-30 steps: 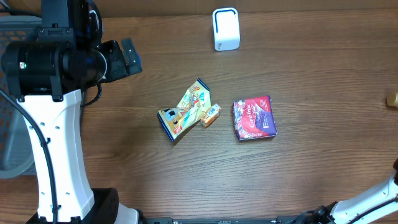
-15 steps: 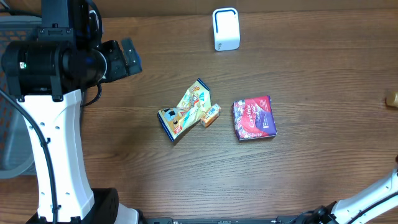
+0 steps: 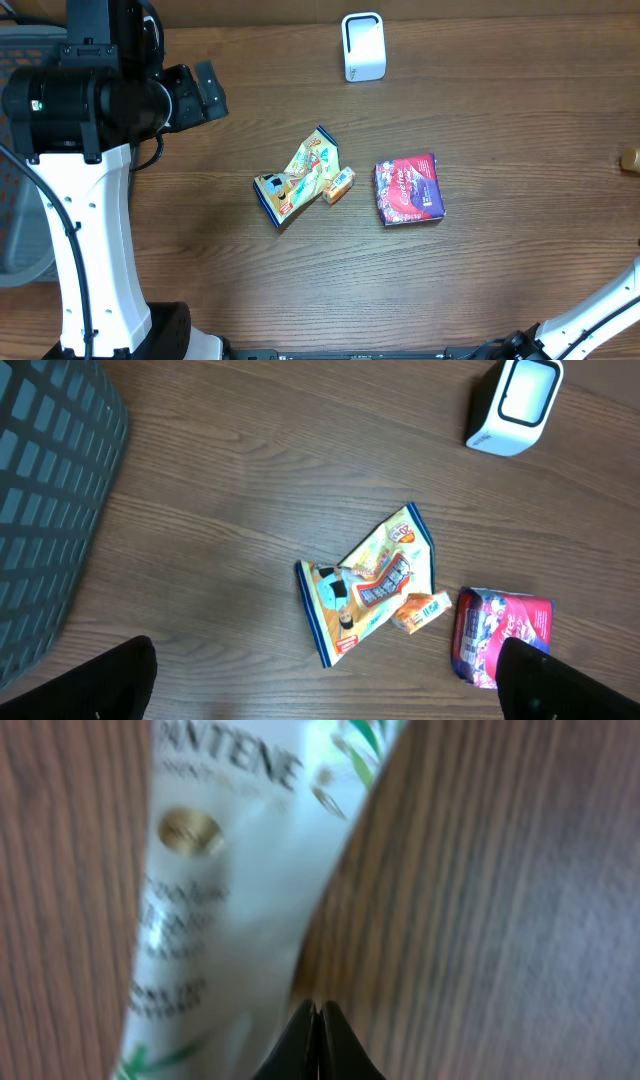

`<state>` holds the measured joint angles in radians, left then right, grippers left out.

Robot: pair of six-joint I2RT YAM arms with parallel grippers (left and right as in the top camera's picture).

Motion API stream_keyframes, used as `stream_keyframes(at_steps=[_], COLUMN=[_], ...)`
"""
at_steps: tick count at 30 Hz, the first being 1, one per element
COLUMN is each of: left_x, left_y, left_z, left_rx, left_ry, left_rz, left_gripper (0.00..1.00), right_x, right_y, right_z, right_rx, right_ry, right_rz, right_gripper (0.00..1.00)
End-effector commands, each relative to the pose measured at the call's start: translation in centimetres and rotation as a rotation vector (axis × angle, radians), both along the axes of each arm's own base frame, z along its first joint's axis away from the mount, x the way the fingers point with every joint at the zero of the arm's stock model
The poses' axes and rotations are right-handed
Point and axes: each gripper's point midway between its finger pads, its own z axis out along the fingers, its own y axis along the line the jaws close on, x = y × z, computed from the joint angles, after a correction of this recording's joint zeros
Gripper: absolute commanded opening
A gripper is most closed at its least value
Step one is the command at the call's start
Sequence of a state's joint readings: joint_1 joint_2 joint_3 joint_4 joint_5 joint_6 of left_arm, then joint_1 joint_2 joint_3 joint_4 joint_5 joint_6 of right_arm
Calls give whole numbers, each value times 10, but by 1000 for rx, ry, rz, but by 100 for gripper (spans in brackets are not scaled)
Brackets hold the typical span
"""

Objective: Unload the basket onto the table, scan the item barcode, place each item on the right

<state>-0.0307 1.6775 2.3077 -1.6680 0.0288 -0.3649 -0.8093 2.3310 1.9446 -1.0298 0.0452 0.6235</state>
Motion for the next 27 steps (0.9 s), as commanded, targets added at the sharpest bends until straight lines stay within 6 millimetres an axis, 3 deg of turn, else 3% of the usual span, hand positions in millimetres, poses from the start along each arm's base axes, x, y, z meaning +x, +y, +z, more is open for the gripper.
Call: stream_keyframes(at_steps=[1, 4, 6, 9, 11, 14, 20, 25, 27], left_x=[-3, -3, -3, -3, -3, -3, -3, -3, -3], left_y=[2, 2, 2, 2, 2, 2, 2, 2, 2], left_z=[4, 4, 4, 4, 4, 4, 4, 4, 4], left_rx=[-3, -3, -3, -3, -3, -3, -3, -3, -3], left_ry=[-14, -14, -14, -14, -14, -13, -14, -13, -14], left_rz=[14, 14, 14, 14, 14, 14, 14, 14, 14], left_gripper=[100, 100, 100, 100, 100, 100, 100, 100, 100], right_x=[12, 26, 51, 86, 96, 100, 89, 67, 60], right_y=[-12, 3, 31, 98, 138, 196, 318, 400, 423], right_z=[75, 129, 164, 217, 233, 226, 174, 117, 99], right_rx=[-109, -102, -58, 38, 87, 164, 284, 367, 382], right_ry=[-108, -239, -394, -656, -727, -688, -458, -250, -208], right_rz=[5, 52, 226, 544, 697, 864, 1268, 1445, 1502], right_gripper=[4, 4, 8, 27, 40, 51, 79, 84, 86])
